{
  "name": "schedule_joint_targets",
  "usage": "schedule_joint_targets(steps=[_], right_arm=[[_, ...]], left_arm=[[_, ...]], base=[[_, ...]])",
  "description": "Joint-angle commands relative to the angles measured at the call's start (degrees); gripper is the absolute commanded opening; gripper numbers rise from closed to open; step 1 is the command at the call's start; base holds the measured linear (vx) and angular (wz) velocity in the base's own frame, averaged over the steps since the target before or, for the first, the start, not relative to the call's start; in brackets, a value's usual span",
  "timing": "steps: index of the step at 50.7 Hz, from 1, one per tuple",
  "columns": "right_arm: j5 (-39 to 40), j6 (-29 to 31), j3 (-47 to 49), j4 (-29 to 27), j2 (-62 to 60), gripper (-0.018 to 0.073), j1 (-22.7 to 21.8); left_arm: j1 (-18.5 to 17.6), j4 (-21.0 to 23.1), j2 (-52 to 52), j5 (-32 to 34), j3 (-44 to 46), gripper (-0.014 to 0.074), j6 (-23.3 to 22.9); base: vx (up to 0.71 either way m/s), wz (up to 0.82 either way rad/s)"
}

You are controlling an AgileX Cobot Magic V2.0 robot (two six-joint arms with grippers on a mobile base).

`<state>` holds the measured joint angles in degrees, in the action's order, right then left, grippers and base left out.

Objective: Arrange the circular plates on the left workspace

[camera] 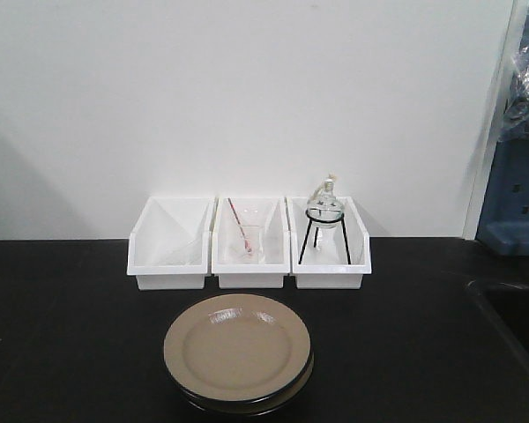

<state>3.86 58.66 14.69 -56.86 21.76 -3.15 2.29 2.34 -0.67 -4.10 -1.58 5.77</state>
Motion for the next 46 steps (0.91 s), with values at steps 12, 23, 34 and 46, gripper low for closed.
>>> schedule_joint_targets(steps=[12, 23, 34, 46], right_arm=[[-3.86, -15.1, 1.71, 24.87, 0.15, -0.0001, -0.24], [-3.86, -53.74, -9.63, 52.06, -8.26, -0.0001, -0.24], [-5.02, -55.17, -17.42, 53.09, -23.25, -0.0001, -0.24], [-4.74, -55.17, -17.57, 53.8, -22.83, -0.0001, -0.24]], left_arm=[[0.18, -0.14, -0.78, 4.44, -1.15, 0.0, -0.62], [0.18, -0.14, -0.78, 4.44, -1.15, 0.0, -0.62], [0.18, -0.14, -0.78, 4.44, -1.15, 0.0, -0.62], [0.18, -0.14, -0.85, 4.1, -1.15, 0.0, -0.62]], base=[[0.0, 0.0], [0.0, 0.0], [0.0, 0.0], [0.0, 0.0]])
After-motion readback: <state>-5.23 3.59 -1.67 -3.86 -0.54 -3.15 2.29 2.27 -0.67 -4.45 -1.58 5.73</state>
